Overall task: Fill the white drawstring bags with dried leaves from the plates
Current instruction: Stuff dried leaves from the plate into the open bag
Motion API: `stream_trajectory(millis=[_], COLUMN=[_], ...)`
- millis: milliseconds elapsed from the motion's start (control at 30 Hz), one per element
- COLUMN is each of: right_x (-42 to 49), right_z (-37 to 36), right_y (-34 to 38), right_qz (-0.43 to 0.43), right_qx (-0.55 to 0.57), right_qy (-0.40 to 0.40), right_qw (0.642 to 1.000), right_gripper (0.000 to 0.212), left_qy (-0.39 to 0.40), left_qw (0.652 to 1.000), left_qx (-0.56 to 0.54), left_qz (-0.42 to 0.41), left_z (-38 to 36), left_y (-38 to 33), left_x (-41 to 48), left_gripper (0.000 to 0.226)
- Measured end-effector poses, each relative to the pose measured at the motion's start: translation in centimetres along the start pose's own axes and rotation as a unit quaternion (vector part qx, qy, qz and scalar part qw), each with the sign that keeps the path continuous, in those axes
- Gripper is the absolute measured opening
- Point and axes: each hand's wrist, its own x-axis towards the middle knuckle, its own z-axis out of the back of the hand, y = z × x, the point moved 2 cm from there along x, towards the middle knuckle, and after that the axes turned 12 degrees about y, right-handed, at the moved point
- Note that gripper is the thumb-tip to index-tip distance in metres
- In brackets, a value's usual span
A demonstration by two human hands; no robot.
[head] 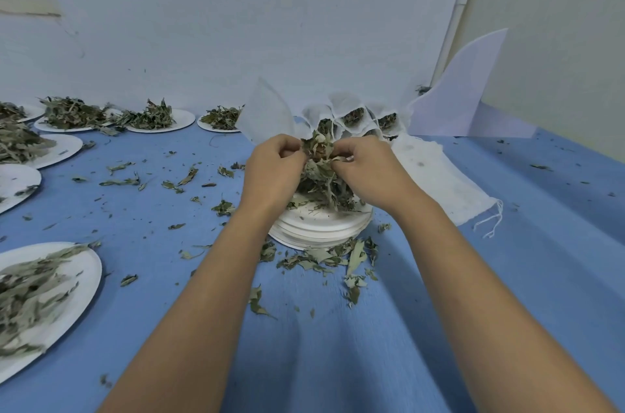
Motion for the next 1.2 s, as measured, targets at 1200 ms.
stream_trajectory(millis=[1200], right_x=[-0.1], right_z=[-0.9], right_y=[1.5], right_qz=[-0.061], right_qx=[0.085], right_qy=[-0.018], right_qw=[0.994], right_gripper=[0.037], left_qy=[-0.008], left_qw=[0.994], left_qx=[0.087], left_qz=[-0.07], left_z=[-0.3], left_y=[0.5], left_x=[-0.2], left_gripper=[0.022])
